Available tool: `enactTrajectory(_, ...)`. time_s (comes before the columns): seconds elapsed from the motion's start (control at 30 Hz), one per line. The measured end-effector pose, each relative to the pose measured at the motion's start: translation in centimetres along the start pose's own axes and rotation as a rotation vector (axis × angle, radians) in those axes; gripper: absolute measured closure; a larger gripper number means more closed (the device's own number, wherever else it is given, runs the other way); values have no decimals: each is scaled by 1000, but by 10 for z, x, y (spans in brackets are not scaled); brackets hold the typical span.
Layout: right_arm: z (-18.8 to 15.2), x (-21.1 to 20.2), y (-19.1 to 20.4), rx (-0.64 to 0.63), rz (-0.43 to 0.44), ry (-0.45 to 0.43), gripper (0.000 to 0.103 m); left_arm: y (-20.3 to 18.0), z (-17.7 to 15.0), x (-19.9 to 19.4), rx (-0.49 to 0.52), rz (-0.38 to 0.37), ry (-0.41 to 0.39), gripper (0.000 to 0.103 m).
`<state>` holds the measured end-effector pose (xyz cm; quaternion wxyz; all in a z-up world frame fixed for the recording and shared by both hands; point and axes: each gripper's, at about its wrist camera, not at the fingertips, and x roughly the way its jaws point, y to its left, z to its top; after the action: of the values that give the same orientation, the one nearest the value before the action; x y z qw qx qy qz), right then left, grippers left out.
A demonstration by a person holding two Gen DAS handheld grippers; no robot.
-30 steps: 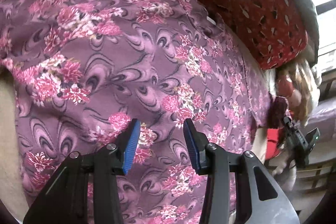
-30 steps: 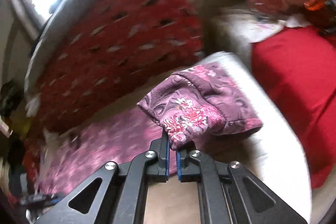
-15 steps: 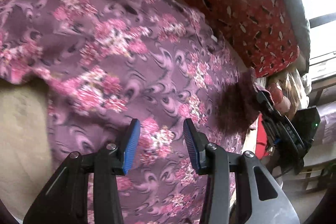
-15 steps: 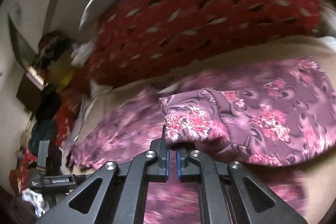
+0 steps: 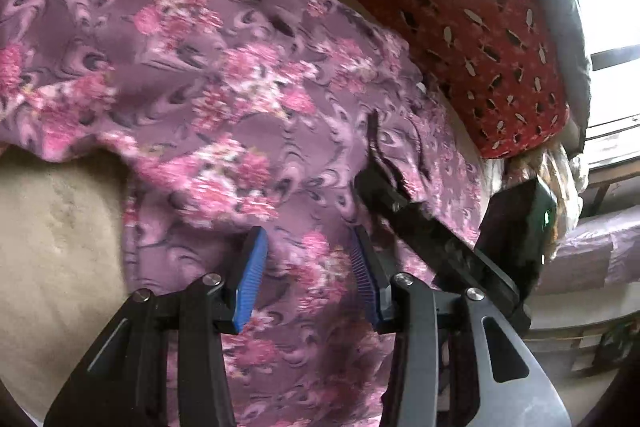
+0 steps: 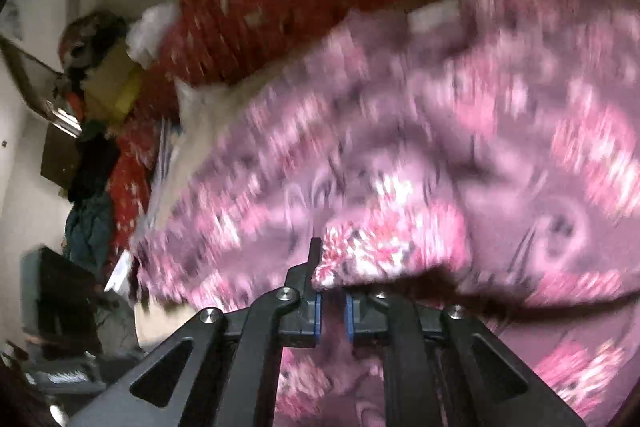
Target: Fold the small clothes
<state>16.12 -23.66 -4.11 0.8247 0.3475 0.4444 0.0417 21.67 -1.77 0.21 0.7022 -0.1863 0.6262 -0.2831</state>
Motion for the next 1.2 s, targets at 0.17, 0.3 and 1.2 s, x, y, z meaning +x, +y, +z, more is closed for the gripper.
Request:
enactTrajectory(0.17,-18,-49,-17,-25,47,-32,68,-32,1,26,18,-47,47,48)
enactTrajectory(0.3,-29,-103,-57,18,-22,-102,68,-59,2,63,-7,-79,103,48)
enactTrajectory(1.2,1,-184,-198,293,-73,-396,80,-26,28,37,-33,170,-95,100)
